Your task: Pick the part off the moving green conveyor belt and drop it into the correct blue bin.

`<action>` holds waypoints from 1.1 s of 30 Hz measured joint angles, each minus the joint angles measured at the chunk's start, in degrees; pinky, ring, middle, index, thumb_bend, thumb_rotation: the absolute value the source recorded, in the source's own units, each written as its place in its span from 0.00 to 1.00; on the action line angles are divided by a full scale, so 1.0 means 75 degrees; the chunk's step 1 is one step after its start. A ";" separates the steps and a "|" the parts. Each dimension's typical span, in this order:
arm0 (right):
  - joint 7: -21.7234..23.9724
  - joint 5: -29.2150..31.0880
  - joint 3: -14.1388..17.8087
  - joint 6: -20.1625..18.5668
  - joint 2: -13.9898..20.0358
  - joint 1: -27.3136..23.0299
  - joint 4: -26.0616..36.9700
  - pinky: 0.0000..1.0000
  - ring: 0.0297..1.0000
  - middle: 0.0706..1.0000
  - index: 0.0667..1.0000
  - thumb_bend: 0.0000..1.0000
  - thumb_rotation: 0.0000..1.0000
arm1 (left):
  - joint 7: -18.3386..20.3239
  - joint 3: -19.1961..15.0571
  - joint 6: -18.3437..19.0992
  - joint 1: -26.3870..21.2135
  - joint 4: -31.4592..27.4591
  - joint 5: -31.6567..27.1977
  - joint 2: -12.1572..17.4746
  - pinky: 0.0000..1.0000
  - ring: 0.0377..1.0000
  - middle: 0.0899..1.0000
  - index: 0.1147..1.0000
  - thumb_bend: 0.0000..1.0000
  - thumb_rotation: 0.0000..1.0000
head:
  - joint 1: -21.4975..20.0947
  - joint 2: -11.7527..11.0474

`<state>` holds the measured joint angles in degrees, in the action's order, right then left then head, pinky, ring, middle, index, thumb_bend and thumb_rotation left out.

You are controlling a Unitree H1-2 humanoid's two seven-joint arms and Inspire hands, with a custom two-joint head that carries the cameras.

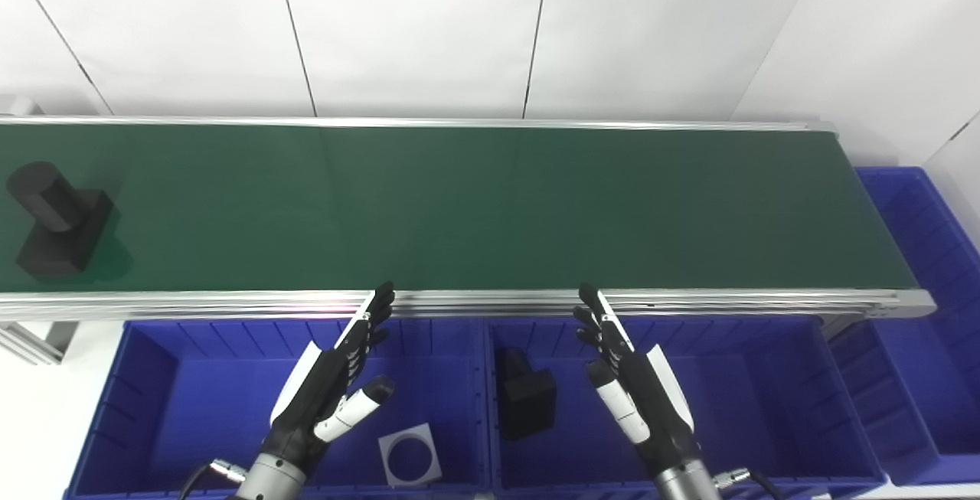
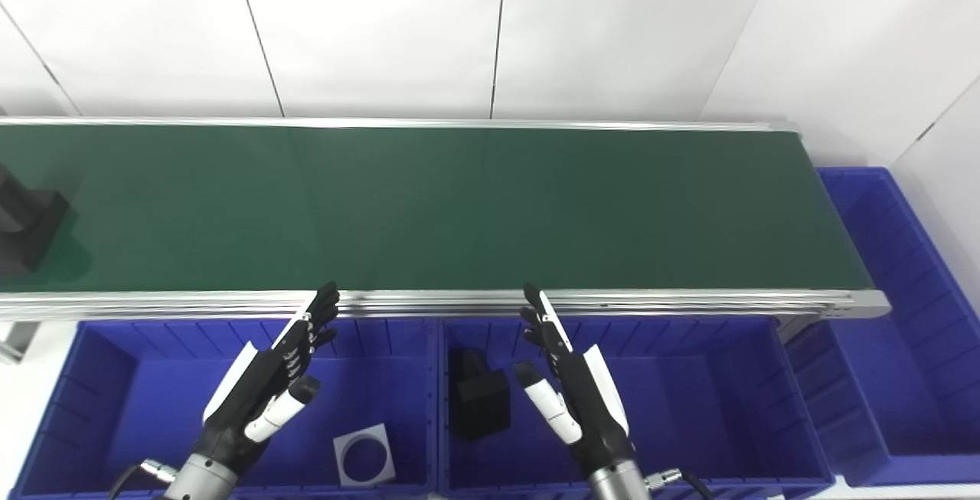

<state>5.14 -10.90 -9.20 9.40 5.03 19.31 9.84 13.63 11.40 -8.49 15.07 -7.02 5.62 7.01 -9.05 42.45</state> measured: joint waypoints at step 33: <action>0.0019 0.0179 0.0045 0.0003 0.0224 0.0002 -0.0031 0.91 0.97 1.00 1.00 0.65 1.00 | -0.0148 0.0029 0.0487 0.0044 -0.0001 -0.0326 -0.0457 0.94 0.98 1.00 1.00 0.82 0.83 | 0.0714 -0.0257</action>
<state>5.28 -9.56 -8.86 9.42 6.71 19.33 9.60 12.53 11.62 -4.84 15.40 -7.03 3.17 3.58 -3.70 40.52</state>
